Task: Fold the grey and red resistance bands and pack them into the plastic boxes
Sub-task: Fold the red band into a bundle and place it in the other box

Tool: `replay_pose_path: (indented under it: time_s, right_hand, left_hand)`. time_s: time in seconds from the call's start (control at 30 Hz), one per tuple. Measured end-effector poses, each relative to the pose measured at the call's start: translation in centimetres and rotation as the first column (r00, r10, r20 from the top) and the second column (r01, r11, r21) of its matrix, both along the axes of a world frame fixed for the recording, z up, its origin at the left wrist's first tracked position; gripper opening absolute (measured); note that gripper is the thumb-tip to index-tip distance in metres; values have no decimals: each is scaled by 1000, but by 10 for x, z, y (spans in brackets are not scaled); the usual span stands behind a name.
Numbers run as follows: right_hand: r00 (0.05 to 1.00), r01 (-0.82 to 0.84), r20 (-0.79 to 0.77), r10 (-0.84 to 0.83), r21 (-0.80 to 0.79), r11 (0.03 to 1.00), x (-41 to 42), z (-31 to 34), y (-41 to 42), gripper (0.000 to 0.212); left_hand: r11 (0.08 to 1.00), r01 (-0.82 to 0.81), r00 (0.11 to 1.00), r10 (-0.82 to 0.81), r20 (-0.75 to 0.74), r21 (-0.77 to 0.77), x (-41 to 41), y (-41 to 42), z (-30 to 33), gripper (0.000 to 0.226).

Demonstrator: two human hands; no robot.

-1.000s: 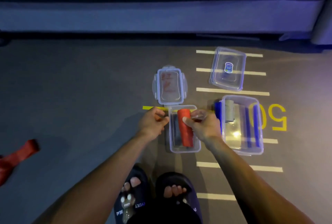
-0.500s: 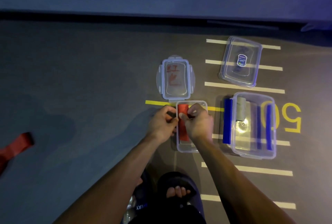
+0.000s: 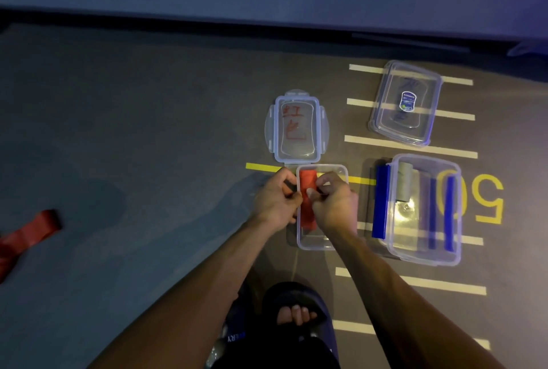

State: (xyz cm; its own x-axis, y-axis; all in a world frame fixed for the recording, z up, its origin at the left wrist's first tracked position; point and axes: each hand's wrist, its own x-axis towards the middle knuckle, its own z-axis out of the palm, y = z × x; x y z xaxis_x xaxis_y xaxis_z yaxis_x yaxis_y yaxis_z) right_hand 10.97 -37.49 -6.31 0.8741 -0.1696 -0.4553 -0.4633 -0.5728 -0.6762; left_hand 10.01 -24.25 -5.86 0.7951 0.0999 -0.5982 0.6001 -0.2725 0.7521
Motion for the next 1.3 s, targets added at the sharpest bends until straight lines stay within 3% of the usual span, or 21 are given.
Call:
replay_pose_path:
  time_s: [0.2,0.53,0.67,0.83,0.9,1.03,1.17,1.3]
  right_hand:
    - [998,26,60,-28,41,999,-14,3,2,15]
    - [993,51,103,-56,42,998,-24,14,-4,23]
    - [980,-87,177,95,-49,995,-29,21,2,28]
    - [868,-339,362,339,-67,939,-20,32,47,25]
    - [850,-426,319,418,-51,904,-14,37,71,30]
    - [714,-669,249,655,-36,743,-14,43,120,36]
    - [518,-847,183,835,-24,531,-21,38,176,44]
    - [404,-914,100,909,-3,407,-31,29,218,51]
  left_hand:
    - [999,-21,1000,22,6,-48,-4,5,3,11]
    - [992,-104,995,104,5,-76,-22,16,1,19]
    - [991,-122,991,125,48,-56,-33,31,-3,14]
    - [966,-255,962,258,85,-52,-48,60,-8,28]
    - [951,-308,947,303,109,25,-57,82,-13,28]
    - [884,-274,960,227,165,379,-82,141,-13,13]
    - [714,-308,951,240,194,629,-112,213,-17,20]
    - [530,-253,935,348,65,810,-134,277,-9,40]
